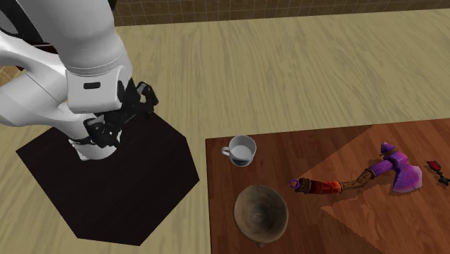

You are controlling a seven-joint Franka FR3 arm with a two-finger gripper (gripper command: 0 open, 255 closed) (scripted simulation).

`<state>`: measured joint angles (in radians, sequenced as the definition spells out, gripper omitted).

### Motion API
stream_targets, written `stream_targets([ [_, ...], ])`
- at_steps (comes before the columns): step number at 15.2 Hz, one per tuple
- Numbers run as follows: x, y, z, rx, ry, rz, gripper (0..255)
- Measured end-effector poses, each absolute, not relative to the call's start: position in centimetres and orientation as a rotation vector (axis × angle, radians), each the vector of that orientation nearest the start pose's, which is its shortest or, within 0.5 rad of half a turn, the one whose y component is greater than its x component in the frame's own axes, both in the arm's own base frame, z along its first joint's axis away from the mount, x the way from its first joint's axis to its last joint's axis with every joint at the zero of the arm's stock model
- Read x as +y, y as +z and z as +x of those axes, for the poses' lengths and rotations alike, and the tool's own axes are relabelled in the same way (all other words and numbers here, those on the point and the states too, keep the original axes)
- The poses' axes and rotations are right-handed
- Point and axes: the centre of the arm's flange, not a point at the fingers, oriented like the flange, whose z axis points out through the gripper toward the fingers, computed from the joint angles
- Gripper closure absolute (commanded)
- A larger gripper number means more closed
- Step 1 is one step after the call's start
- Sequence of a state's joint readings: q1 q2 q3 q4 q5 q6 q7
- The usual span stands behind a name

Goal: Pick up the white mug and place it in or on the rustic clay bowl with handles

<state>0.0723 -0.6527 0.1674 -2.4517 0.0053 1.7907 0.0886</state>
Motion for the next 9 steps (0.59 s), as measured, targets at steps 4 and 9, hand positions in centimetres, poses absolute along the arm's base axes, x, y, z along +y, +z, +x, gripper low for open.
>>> stream_targets([
  [4, 13.1, 48.6, 36.6, -0.186, 0.005, -3.228, 0],
  [9, 17.5, 44.1, 38.8, -0.185, 0.010, -3.222, 0],
])
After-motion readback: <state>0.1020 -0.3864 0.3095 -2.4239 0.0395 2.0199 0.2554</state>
